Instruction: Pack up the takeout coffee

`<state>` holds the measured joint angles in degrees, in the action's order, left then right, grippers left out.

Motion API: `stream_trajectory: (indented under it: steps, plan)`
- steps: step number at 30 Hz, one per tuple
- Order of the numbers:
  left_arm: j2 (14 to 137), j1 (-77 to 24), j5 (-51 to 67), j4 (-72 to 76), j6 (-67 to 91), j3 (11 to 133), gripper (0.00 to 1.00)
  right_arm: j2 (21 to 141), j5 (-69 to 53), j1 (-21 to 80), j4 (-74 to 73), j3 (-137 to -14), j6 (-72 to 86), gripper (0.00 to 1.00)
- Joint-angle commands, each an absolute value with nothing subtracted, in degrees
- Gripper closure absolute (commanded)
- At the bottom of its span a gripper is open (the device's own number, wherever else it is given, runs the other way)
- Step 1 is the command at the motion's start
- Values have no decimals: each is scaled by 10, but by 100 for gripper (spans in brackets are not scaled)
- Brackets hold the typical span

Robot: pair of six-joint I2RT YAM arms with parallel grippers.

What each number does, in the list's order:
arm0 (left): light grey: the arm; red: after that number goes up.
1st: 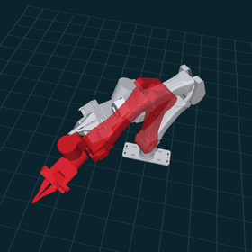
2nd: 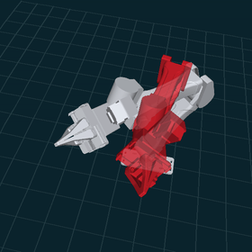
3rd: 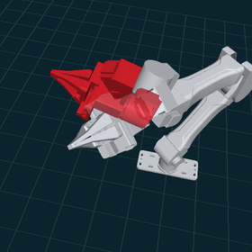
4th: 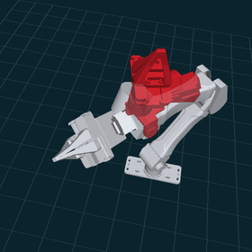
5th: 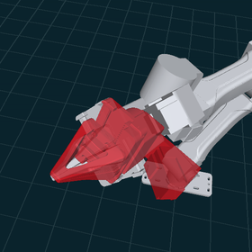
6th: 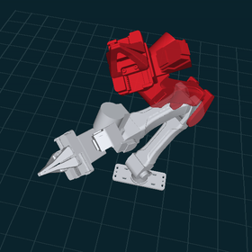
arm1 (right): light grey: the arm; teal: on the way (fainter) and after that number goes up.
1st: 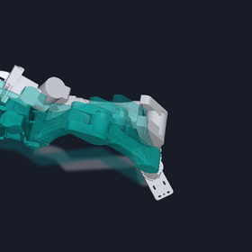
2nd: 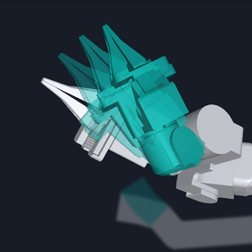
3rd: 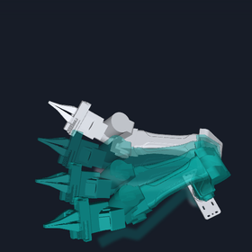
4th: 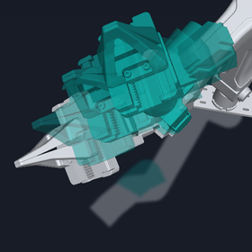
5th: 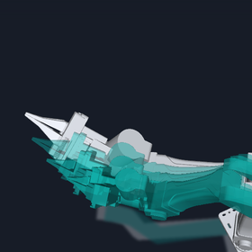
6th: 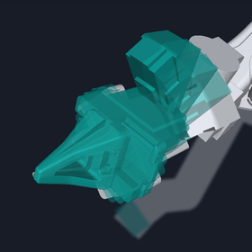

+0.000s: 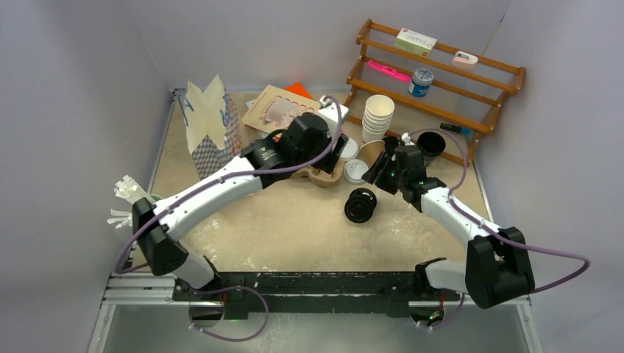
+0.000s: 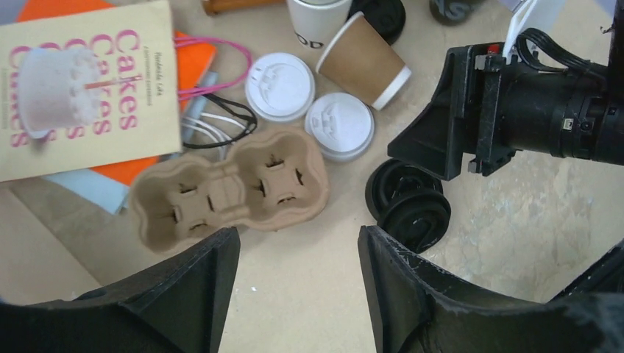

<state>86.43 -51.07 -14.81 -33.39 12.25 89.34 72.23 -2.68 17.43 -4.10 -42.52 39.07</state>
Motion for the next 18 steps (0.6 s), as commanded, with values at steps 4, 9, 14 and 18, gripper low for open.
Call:
stream_trajectory:
  steps: [4,9,14,18]
  plan:
    - [943,-538,-129,-253,124,884,41,698,-116,163,76,-353,440,48]
    - [1023,-541,-121,-227,133,894,49,665,-105,162,112,-307,454,49]
    - [1090,-539,-118,-221,142,919,52,653,-103,162,148,-288,457,48]
    - [1131,-525,-104,-244,157,951,55,679,-126,163,185,-288,458,50]
